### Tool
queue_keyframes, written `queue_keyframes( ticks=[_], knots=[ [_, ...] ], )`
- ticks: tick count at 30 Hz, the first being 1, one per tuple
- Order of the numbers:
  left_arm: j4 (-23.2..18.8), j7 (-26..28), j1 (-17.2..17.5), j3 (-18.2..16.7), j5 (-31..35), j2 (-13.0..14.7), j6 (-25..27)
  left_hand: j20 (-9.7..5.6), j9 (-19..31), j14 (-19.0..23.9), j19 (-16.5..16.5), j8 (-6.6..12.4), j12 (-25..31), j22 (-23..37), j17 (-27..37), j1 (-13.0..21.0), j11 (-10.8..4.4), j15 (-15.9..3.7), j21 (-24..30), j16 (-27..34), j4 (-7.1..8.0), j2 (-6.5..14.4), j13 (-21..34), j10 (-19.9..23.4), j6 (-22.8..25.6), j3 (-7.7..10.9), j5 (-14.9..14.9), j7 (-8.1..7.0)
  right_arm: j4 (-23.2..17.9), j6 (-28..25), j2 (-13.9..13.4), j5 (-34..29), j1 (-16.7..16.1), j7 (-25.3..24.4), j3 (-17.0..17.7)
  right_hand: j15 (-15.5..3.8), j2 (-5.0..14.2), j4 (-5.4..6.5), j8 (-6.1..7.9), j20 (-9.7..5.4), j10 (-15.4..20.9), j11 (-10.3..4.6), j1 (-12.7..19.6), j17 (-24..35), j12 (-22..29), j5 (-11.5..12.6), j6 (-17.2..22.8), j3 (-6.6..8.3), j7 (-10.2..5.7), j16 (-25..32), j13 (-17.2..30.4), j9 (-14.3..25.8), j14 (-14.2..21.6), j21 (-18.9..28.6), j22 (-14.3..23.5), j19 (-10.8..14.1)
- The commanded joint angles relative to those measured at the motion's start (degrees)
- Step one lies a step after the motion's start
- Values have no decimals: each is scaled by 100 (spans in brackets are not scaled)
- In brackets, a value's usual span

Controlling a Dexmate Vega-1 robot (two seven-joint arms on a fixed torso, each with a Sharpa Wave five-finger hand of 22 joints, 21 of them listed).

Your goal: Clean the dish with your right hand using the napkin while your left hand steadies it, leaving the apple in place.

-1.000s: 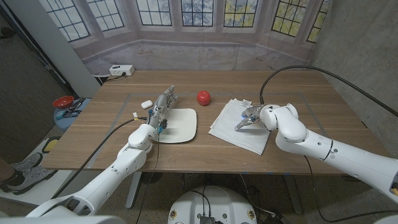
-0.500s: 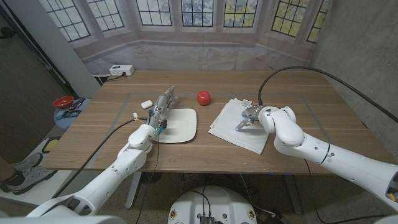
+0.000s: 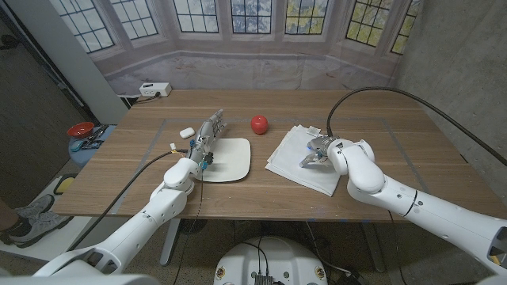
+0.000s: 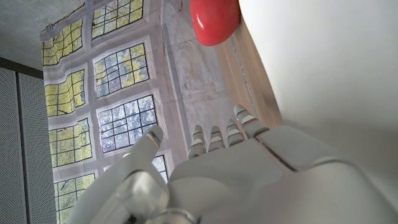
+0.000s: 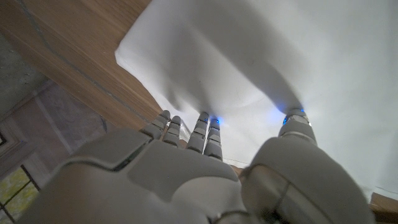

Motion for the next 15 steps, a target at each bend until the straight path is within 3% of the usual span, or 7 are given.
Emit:
queue_keyframes(
  ticks=[1,10,15],
  knots=[
    [-113,44,81,-1,6,52,55,16,19,30,40,2,1,8,16,93,-1,32,7,2,-58,6,21,51,55,16,-25,8,68,125,189,-413,-379,-188,129,-11,-11,-60,55,26,84,7,110,14,45,67,126,16,-5,59,25,35,90,63,17,93],
    [-183,44,152,-8,-22,88,93,19,21,30,40,10,2,8,15,104,-5,34,7,2,-70,11,21,60,85,9,-26,19,85,249,298,-636,-547,-294,223,-93,0,-99,77,104,276,14,266,13,81,115,279,77,-18,101,44,37,280,63,15,200],
    [-220,53,189,-29,-26,126,92,21,21,28,40,12,3,8,16,108,-9,32,6,2,-74,13,22,65,95,3,-27,19,94,362,337,-685,-647,-476,275,-193,-14,-116,116,92,483,-54,380,11,127,143,470,117,-48,132,58,39,440,61,15,286]
  ],
)
